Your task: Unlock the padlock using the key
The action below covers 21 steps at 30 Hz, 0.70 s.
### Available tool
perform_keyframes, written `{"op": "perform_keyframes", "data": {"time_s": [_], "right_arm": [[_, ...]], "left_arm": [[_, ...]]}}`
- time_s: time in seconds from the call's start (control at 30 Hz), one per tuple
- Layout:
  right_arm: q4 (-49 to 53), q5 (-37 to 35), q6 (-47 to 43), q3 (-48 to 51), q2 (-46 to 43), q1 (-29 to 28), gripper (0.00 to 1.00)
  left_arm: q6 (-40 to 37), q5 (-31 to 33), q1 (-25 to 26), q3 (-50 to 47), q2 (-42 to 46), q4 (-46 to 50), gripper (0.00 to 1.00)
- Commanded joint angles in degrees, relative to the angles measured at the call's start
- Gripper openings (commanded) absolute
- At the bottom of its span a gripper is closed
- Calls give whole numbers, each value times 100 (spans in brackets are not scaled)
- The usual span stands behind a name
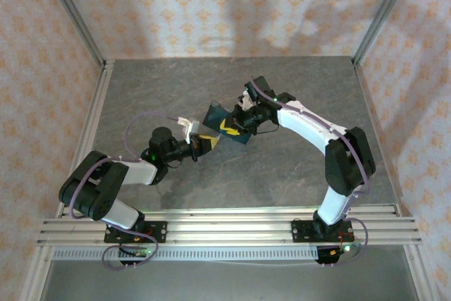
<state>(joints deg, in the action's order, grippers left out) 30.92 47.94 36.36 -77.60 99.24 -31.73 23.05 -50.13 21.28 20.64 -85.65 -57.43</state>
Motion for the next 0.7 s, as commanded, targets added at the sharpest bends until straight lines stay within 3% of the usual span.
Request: {"op": "perform_keyframes", "data": {"time_s": [0.0, 0.67], "right_arm": [[-198, 198, -57, -68, -238, 73, 0], [-236, 417, -32, -1, -282, 93, 0]], "left_arm": [[41, 117, -18, -13, -78, -411, 0], [75, 143, -27, -8, -136, -522, 0]]}}
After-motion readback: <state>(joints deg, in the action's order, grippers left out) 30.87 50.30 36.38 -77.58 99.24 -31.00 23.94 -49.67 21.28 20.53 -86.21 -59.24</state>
